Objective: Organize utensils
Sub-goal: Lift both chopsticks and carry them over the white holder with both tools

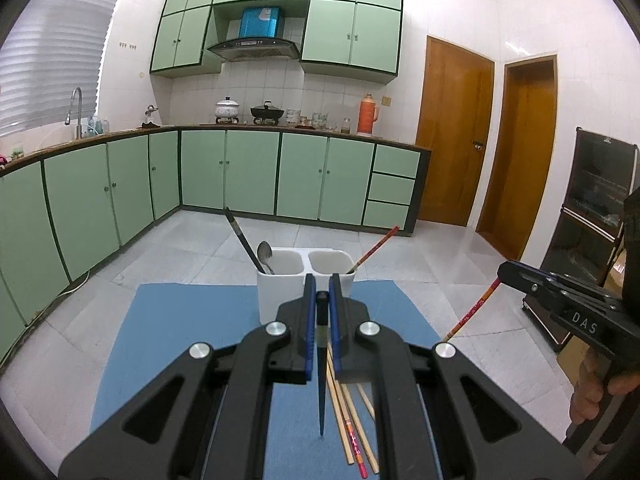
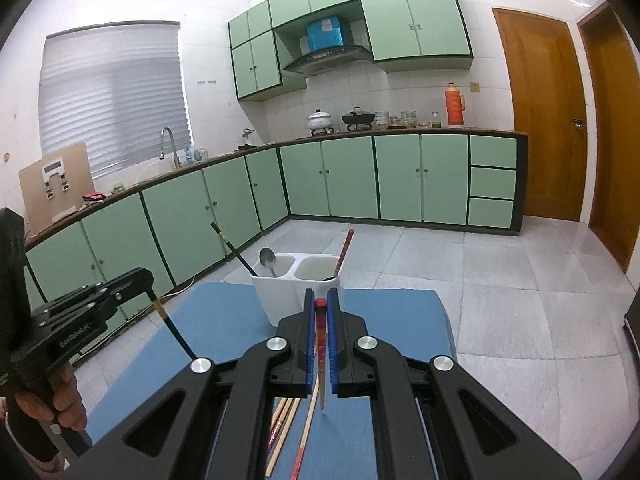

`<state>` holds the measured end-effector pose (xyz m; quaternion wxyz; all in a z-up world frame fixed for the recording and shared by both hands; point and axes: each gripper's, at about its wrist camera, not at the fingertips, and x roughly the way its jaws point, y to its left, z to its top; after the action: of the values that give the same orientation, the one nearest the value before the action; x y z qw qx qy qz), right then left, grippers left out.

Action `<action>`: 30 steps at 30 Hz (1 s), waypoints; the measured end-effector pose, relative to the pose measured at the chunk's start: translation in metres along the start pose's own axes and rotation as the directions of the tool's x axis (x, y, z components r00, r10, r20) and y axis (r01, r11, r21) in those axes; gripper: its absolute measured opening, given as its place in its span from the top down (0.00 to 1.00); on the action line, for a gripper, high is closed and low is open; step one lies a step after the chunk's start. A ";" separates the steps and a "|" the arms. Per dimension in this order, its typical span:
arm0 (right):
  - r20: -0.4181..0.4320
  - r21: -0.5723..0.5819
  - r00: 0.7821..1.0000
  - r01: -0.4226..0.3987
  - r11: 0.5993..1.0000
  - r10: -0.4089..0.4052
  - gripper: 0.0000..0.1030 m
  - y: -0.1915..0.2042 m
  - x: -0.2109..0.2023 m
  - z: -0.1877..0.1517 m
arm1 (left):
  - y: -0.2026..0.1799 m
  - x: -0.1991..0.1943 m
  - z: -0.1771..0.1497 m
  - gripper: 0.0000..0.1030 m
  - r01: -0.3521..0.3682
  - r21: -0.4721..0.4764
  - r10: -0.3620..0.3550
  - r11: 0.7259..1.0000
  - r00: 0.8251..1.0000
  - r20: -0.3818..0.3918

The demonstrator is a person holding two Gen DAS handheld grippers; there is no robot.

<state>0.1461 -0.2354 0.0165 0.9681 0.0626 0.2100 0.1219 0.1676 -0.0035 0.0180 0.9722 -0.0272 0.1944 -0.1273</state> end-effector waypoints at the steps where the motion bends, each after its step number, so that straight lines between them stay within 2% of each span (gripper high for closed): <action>1: 0.000 0.000 1.000 -0.001 1.000 0.001 0.95 0.001 0.000 0.000 | 0.000 0.000 0.001 0.95 0.000 0.001 0.000 1.000 1.000 0.002; 10: 0.026 0.000 1.000 -0.011 1.000 0.011 0.95 0.001 0.003 0.010 | 0.002 -0.001 0.013 0.95 0.005 -0.006 -0.005 1.000 0.999 0.044; 17: 0.088 -0.005 0.996 -0.018 1.000 0.019 0.95 0.005 0.003 0.039 | 0.003 -0.001 0.045 0.95 0.004 -0.021 -0.001 1.000 0.994 0.114; 24: 0.166 0.035 0.986 -0.035 0.999 0.028 0.95 0.006 0.011 0.071 | -0.001 0.002 0.083 0.95 0.004 -0.039 0.003 0.999 0.981 0.196; 30: 0.215 0.035 0.976 -0.034 0.999 0.026 0.95 0.009 0.019 0.098 | -0.007 0.010 0.114 0.95 -0.013 -0.038 0.023 0.999 0.963 0.270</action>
<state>0.2024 -0.2287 0.0991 0.9817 0.0970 0.1056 0.1250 0.2185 -0.0123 0.1198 0.9902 -0.0599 0.0623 -0.1100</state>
